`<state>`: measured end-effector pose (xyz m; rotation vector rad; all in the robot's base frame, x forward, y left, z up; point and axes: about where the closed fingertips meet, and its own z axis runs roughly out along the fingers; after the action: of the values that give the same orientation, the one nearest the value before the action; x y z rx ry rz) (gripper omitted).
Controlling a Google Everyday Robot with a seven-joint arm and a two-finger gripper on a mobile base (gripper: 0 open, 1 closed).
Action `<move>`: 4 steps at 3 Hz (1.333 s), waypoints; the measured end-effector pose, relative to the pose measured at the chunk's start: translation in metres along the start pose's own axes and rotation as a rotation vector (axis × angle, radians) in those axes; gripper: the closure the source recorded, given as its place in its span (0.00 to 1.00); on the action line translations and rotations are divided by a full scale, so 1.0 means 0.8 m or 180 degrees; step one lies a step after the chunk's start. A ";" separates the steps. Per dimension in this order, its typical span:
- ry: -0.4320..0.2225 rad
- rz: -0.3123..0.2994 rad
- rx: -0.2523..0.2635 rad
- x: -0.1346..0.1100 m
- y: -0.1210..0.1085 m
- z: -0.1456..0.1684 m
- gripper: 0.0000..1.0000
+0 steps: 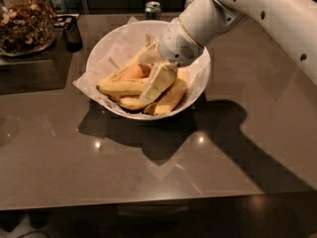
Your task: Pick banana from white bowl
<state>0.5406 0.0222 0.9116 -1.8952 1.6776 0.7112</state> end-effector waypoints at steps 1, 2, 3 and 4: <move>-0.0041 0.0083 0.0034 0.007 -0.001 0.006 0.48; -0.0053 0.0113 0.0054 0.007 0.000 0.004 0.71; -0.0075 0.0183 0.0124 0.014 0.003 0.002 0.94; -0.0075 0.0185 0.0129 0.012 0.004 0.000 1.00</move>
Offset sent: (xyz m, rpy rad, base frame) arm -0.0007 -0.0169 -0.0185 0.0369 0.0252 -0.1120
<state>0.5388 0.0146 0.9051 -1.8103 1.7256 0.7141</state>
